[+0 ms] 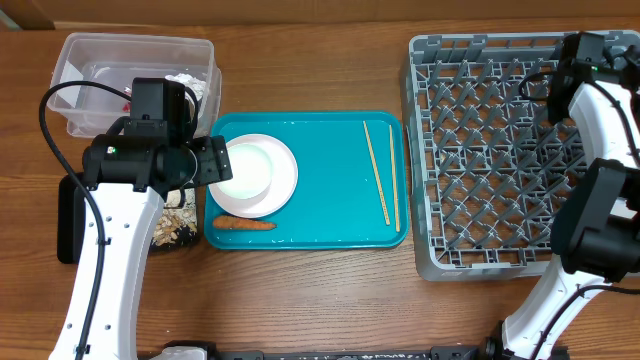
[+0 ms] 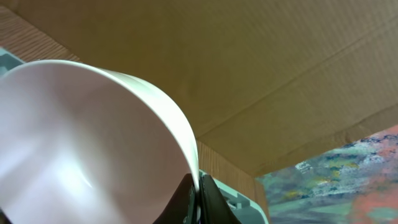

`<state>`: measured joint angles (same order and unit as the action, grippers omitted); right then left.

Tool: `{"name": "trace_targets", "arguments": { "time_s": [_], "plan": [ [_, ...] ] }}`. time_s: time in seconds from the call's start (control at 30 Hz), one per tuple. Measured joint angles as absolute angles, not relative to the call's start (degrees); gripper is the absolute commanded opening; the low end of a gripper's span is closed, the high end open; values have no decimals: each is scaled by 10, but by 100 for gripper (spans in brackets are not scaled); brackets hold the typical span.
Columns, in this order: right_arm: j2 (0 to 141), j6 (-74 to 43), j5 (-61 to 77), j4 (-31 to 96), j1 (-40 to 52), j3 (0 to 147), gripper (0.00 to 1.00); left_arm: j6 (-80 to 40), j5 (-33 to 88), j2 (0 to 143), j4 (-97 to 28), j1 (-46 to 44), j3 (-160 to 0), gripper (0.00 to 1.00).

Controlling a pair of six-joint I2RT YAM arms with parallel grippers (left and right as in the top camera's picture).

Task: Sort waste into correct bins and load items into the dishwasher
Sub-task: 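Carry the white bowl to the dish rack and release it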

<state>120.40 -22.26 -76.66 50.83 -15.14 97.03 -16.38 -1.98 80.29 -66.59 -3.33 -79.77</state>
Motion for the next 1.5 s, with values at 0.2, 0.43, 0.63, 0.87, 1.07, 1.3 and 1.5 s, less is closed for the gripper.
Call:
{"name": "trace_targets", "arguments": {
  "time_s": [0.2,0.43,0.63,0.87,1.07,1.3,1.5],
  "plan": [
    [1204,-223,-780,498,-149,934,4,-164,-20,803,-665,-33,-798,85],
    [1204,-230,-792,492,-140,928,4,-164,-20,803,-664,-33,-798,85],
    [1204,-237,-776,500,-108,927,49,-164,-20,803,-665,-33,-798,85],
    [1204,-236,-722,548,-65,925,75,-164,-20,803,-664,-33,-798,85],
    [1189,-238,-621,573,-60,922,76,-164,-20,803,-664,-33,-798,85],
    [1047,-194,-424,588,-59,921,81,-164,-20,803,-665,-33,-798,86],
    [922,-114,-112,587,-50,921,84,-164,-20,803,-674,-33,-798,84]
  ]
}}
